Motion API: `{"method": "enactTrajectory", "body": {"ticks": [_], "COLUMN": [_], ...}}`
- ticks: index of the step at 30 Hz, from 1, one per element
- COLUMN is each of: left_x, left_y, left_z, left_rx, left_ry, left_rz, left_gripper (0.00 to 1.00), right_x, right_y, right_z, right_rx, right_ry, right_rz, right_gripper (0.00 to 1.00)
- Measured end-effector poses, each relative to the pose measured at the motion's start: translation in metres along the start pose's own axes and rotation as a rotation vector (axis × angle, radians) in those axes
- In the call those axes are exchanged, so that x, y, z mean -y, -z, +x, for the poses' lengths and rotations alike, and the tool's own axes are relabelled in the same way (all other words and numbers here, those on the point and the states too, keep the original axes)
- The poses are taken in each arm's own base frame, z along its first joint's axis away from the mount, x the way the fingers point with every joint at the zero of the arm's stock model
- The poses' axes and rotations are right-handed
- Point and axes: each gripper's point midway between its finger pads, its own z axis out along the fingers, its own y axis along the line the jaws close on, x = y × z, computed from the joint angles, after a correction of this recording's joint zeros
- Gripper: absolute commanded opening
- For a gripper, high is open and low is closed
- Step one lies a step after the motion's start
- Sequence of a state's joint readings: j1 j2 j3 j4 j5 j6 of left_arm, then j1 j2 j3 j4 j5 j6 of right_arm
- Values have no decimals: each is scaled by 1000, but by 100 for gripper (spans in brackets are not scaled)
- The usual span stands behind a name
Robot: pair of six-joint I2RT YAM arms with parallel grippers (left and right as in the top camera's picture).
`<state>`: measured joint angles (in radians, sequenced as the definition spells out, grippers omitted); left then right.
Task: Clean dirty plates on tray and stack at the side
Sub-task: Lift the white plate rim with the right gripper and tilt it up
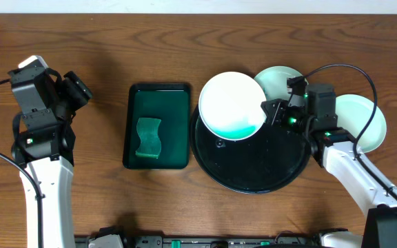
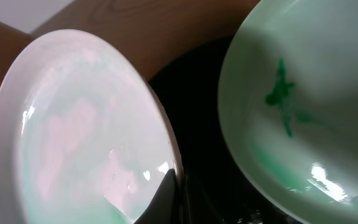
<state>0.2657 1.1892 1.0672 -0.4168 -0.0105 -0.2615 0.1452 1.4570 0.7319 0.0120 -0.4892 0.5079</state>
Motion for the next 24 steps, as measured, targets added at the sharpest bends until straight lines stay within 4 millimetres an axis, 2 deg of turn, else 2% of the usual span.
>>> {"method": "enactTrajectory", "body": {"ticks": [9,17,24], "left_x": [0,0,0], "left_y": [0,0,0], "left_z": [0,0,0], "left_rx": [0,0,0], "left_ry": [0,0,0], "left_rz": [0,0,0], "left_gripper": [80,80,80], "right_x": [6,37,60], "right_y": [4,7,13], "right_z": [17,29,30], "right_rx": [-84,-103,-94], "right_ry": [-96,-106,-48], "right_rz": [-9,160,288], "right_gripper": [1,1,1]}}
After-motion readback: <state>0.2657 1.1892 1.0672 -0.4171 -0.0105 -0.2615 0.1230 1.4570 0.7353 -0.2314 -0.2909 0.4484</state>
